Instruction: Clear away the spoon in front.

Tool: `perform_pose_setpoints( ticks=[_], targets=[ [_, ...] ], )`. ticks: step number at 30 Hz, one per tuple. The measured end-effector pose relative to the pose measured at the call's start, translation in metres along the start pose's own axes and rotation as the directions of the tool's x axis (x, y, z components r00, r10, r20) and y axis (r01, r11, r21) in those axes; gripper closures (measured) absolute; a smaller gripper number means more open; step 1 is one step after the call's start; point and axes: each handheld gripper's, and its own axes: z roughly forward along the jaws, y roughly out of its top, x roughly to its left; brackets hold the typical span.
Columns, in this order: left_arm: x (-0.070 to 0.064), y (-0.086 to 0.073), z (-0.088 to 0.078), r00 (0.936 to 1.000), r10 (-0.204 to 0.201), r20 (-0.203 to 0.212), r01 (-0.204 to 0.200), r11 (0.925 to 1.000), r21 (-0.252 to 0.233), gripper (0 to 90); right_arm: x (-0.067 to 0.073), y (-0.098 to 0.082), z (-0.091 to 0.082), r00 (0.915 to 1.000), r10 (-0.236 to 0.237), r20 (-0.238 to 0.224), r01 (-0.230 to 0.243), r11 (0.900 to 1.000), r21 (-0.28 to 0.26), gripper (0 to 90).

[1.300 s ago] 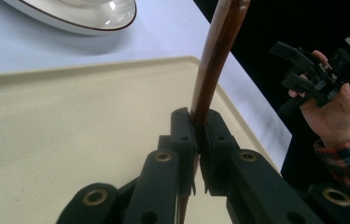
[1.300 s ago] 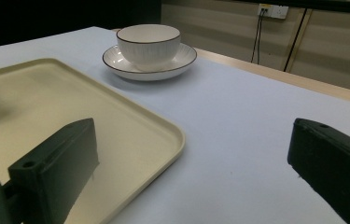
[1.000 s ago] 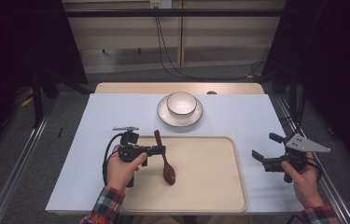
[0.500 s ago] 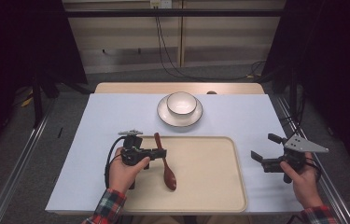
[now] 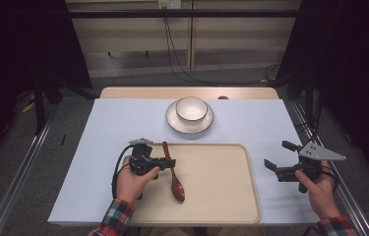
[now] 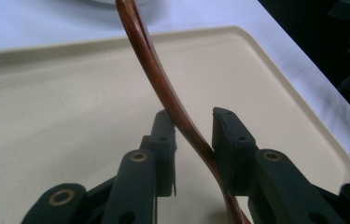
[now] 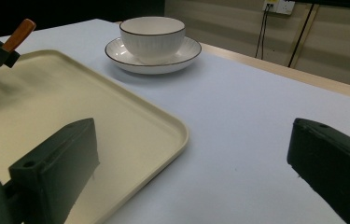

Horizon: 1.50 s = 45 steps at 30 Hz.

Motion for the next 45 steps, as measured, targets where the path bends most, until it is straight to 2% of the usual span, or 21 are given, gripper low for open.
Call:
perform_pose_setpoints(
  ticks=[4, 9, 10, 12, 17, 34, 45],
  targets=[
    [0.0001, -0.0009, -0.0002, 0.9999, -0.002, -0.011, 0.002, 1.0, 0.001, 70.1, -0.0001, 0.0003, -0.0001, 1.0, 0.005, -0.002, -0.005, 1.0, 0.002, 1.2],
    [-0.001, -0.0017, 0.001, 0.9997, 0.014, -0.02, -0.013, 0.9999, 0.01, 69.0, -0.0001, 0.0001, 0.0001, 1.0, 0.0, 0.0, 0.0, 1.0, -0.001, 1.3],
    [-0.002, -0.002, 0.0025, 0.9994, 0.017, -0.032, -0.017, 0.9998, 0.011, 68.5, -0.0004, 0.0001, 0.0001, 1.0, -0.002, 0.001, 0.002, 1.0, -0.002, 1.2],
    [-0.0014, -0.002, 0.0023, 0.9993, 0.024, -0.027, -0.024, 0.9995, 0.023, 68.6, -0.0004, 0.0001, -0.0001, 1.0, -0.002, 0.001, 0.002, 1.0, -0.002, 1.2],
    [-0.001, -0.0028, 0.0027, 0.9996, 0.008, -0.028, -0.007, 0.9999, 0.011, 68.6, 0.0003, 0.0001, 0.0002, 1.0, 0.003, -0.004, -0.003, 1.0, 0.002, 1.3],
    [-0.0005, -0.0043, 0.0057, 0.9983, 0.029, -0.051, -0.028, 0.9994, 0.021, 65.8, 0.0001, 0.0003, 0.0001, 0.9999, 0.01, -0.008, -0.01, 1.0, -0.001, 1.3],
    [0.0005, -0.0054, 0.0062, 0.9987, 0.013, -0.05, -0.012, 0.9997, 0.021, 65.8, -0.0002, 0.0004, -0.0006, 1.0, 0.009, -0.003, -0.009, 1.0, 0.0, 1.3]
  ],
)
